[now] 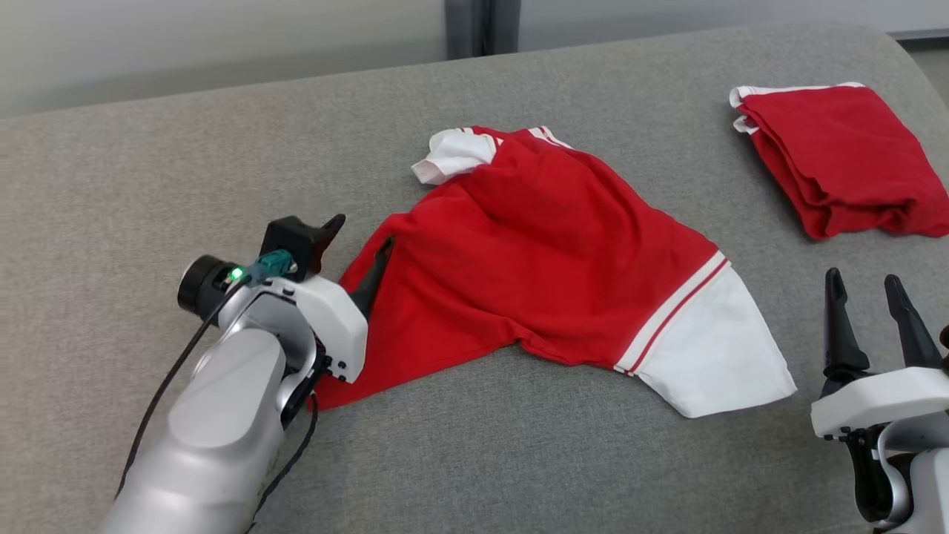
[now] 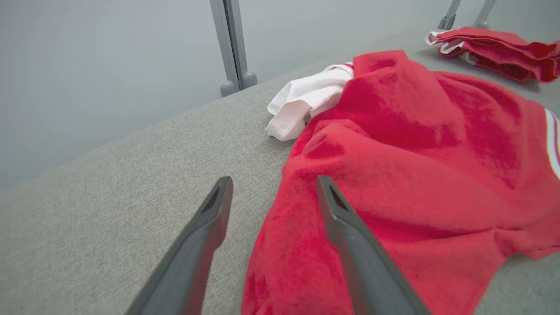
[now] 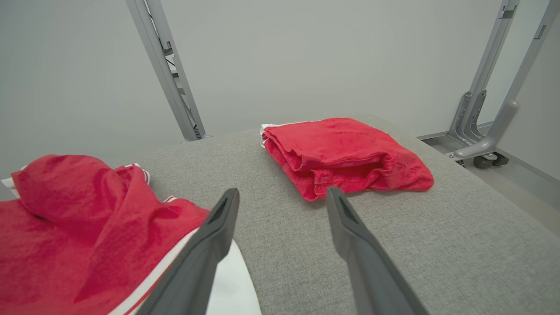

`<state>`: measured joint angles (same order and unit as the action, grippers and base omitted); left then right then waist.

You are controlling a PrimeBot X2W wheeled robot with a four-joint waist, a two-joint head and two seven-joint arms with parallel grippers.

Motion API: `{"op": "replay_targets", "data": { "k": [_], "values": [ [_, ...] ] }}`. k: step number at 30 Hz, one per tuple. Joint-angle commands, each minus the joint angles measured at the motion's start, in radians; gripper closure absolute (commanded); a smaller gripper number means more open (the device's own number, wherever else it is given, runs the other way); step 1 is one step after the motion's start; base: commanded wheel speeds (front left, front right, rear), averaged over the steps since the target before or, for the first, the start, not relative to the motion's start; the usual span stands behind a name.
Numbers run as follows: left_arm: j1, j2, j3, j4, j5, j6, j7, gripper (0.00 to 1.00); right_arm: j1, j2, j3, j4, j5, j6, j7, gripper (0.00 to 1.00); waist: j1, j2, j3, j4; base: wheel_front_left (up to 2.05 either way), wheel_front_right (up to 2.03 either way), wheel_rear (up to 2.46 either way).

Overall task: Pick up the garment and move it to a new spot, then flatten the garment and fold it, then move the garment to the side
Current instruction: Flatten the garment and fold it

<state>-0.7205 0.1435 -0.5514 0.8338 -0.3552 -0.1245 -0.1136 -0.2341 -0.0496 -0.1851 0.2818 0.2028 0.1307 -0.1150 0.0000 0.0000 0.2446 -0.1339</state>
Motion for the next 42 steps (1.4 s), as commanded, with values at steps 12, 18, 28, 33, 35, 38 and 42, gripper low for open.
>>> {"op": "replay_targets", "data": {
  "k": [12,18,28,33,35,38,42],
  "values": [
    [0.230,0.004,0.064,-0.129,-0.098,0.065,-0.091,0.00,0.070,-0.004,-0.003,0.001,-0.001,0.000,-0.011,0.00,0.0000,0.0000,-0.112,0.082,0.00,0.00,0.00],
    [0.431,0.001,0.067,-0.252,-0.175,0.092,-0.003,0.00,0.096,-0.004,0.005,-0.008,-0.002,0.000,0.001,0.00,0.0000,0.0000,-0.132,0.097,0.00,0.00,0.00],
    [0.447,0.008,0.084,-0.261,-0.205,0.109,0.022,0.48,0.084,-0.004,0.015,-0.024,-0.010,0.000,0.013,0.00,0.0000,0.0000,-0.117,0.079,0.00,0.00,0.00],
    [0.456,0.012,0.084,-0.269,-0.218,0.106,0.030,1.00,0.090,-0.003,0.005,-0.029,-0.010,0.000,0.016,0.00,0.0000,0.0000,-0.113,0.077,0.00,0.00,0.00],
    [0.458,0.013,0.082,-0.271,-0.222,0.105,0.031,1.00,0.089,-0.003,0.003,-0.028,-0.009,0.000,0.018,0.00,0.0000,0.0000,-0.113,0.078,0.00,0.00,0.00],
    [0.460,0.014,0.079,-0.273,-0.223,0.104,0.032,1.00,0.087,-0.003,0.005,-0.026,-0.006,0.000,0.018,0.00,0.0000,0.0000,-0.115,0.080,0.00,0.00,0.00],
    [0.468,0.015,0.074,-0.279,-0.223,0.104,0.024,1.00,0.084,-0.004,0.009,-0.022,-0.002,0.000,0.018,0.00,0.0000,0.0000,-0.117,0.084,0.00,0.00,0.00]
  ]
}}
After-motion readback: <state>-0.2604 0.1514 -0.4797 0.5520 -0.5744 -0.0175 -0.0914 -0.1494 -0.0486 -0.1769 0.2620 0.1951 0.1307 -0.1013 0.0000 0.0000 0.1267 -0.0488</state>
